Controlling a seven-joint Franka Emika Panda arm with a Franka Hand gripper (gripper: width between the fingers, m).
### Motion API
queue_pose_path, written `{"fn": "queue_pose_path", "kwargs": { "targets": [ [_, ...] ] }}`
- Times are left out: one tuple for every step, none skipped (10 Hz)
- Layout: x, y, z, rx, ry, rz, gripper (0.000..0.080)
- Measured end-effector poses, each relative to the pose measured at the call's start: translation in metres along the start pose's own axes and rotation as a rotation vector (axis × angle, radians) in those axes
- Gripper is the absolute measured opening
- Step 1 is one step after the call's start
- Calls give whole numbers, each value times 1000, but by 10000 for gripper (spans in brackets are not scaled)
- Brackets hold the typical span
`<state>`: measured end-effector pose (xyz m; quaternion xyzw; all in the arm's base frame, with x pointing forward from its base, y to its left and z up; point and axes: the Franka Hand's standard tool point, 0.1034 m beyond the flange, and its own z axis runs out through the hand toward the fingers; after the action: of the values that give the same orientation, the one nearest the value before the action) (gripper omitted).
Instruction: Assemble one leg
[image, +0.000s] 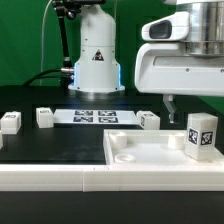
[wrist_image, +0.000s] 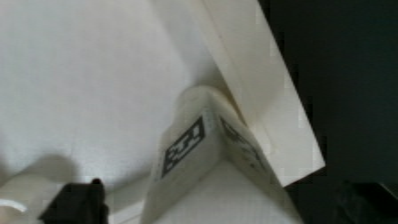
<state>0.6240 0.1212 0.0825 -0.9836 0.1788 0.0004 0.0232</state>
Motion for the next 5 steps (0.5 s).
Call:
{"fn": "queue_pose_path", "kwargs": {
  "targets": [
    [1, 0, 1, -12, -6, -106, 648],
    [1, 0, 2, -23, -6, -185, 648],
    [0, -1, 2, -24, -4, -244, 648],
    [1, -1, 2, -22, 1, -314, 648],
    [2, 0, 2, -19, 8, -355, 648]
  ]
}}
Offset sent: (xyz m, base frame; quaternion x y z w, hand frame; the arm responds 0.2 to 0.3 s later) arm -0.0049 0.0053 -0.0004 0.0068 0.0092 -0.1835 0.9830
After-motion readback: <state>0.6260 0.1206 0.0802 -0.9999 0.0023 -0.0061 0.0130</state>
